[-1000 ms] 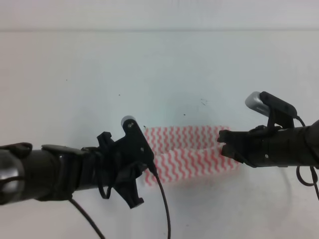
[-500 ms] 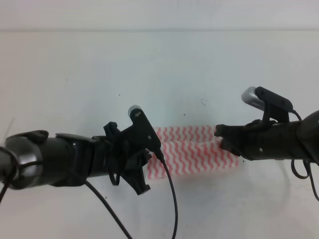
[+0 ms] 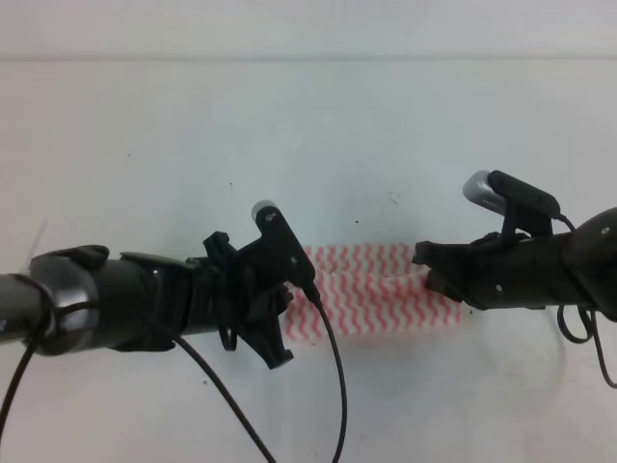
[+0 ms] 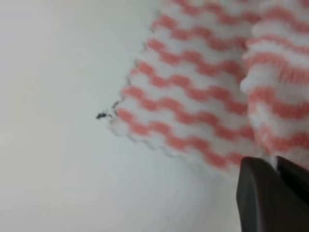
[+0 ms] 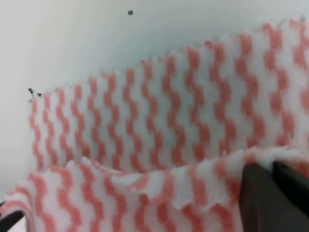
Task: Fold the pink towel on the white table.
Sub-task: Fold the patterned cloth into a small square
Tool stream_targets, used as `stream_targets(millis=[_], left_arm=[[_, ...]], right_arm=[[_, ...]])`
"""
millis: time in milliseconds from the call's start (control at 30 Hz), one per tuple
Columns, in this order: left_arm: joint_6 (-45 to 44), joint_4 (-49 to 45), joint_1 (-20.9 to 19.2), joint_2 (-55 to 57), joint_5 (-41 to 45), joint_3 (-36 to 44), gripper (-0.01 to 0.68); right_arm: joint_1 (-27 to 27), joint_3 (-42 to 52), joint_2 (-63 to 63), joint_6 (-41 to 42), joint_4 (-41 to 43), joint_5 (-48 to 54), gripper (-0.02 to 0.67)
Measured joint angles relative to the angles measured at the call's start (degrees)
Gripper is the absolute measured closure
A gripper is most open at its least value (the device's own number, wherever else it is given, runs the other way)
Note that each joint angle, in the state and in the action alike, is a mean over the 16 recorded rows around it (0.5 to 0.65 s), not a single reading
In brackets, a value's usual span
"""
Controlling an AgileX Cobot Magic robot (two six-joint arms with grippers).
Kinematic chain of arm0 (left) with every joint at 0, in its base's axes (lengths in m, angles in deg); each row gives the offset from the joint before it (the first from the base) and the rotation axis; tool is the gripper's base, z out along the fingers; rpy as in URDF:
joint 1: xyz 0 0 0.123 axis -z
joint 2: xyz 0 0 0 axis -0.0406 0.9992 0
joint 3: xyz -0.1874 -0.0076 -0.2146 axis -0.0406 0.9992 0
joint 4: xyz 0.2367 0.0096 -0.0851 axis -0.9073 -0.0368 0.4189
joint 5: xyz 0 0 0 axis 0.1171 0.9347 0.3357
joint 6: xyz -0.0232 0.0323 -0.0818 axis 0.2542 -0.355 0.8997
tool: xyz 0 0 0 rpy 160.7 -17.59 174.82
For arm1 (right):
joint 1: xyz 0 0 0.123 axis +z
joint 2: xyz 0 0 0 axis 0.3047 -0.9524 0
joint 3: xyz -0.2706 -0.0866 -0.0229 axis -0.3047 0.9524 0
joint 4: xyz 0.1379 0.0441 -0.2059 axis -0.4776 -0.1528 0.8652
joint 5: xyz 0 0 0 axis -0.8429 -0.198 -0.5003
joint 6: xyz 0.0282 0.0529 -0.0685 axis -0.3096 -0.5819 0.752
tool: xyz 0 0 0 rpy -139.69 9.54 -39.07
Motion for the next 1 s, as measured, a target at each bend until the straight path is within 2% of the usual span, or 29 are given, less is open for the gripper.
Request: stream_targets(millis=[533,1000], left_arm=[[1.75,-0.83,0.01,3.08,-3.99,-4.8,0.677],[2.04,-0.28,0.01,5.11,-5.54,-5.62,0.677]], right_arm=[[-0.93,-2.71,-0.99,0.18,0.09,0.56,0.666],[-1.16,-4.78,-4.76,0.29,0.16,1.56,0.666]])
